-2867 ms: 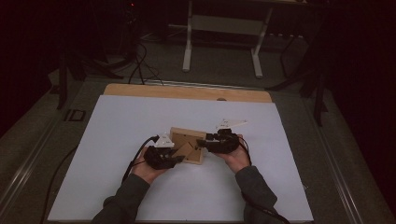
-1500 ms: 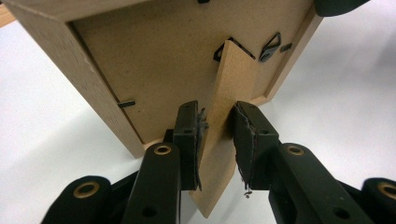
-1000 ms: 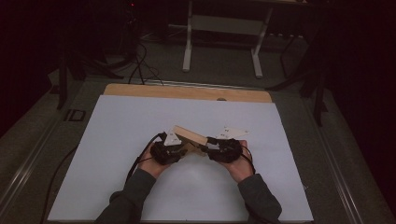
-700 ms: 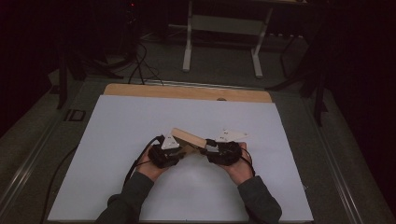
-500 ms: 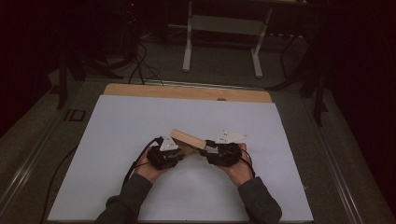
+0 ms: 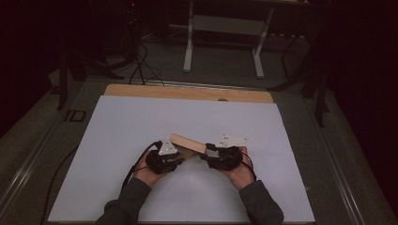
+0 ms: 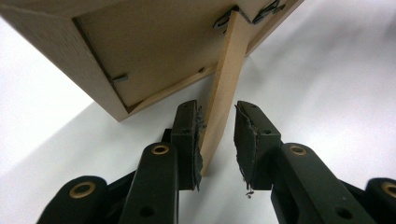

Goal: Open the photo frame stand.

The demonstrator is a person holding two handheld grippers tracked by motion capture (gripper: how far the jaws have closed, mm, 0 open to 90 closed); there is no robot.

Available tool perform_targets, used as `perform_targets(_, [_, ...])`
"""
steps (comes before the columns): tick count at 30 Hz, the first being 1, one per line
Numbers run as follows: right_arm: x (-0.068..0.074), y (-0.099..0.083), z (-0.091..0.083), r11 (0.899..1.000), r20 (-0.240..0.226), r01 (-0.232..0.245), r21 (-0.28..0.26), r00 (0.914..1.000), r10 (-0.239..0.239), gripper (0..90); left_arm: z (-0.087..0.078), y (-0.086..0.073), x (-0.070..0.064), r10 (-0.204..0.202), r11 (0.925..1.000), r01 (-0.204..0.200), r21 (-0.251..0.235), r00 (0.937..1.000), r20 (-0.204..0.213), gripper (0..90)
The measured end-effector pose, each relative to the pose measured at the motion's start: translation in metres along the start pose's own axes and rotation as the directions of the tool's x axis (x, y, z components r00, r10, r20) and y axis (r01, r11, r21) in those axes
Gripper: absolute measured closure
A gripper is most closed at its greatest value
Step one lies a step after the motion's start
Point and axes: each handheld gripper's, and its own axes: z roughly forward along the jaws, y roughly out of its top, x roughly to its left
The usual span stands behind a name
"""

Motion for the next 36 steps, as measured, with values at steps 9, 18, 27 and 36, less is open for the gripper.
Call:
perform_targets(9, [0.000,-0.002,-0.001,1.000,-0.002,-0.004,0.000,1.0000,0.004,53.2,-0.002,-0.006,0.001,-0.020,0.9998,0.020,-0.005,0.9998,0.001,68.3])
perform_targets(18, [-0.001,-0.003,0.001,1.000,-0.008,0.002,0.012,1.0000,-0.002,46.6,-0.010,-0.014,0.006,-0.063,0.9977,0.063,-0.027,0.9977,-0.025,61.2])
perform_targets(27, [-0.005,-0.005,-0.003,1.000,-0.001,0.012,0.015,0.9999,-0.012,42.7,-0.022,-0.020,0.013,-0.107,0.9919,0.105,-0.071,0.9941,-0.019,59.2])
perform_targets(36, [-0.011,-0.009,-0.009,1.000,-0.012,0.002,0.008,0.9999,-0.002,42.7,-0.028,-0.022,0.018,-0.128,0.9871,0.125,-0.100,0.9916,-0.020,59.6])
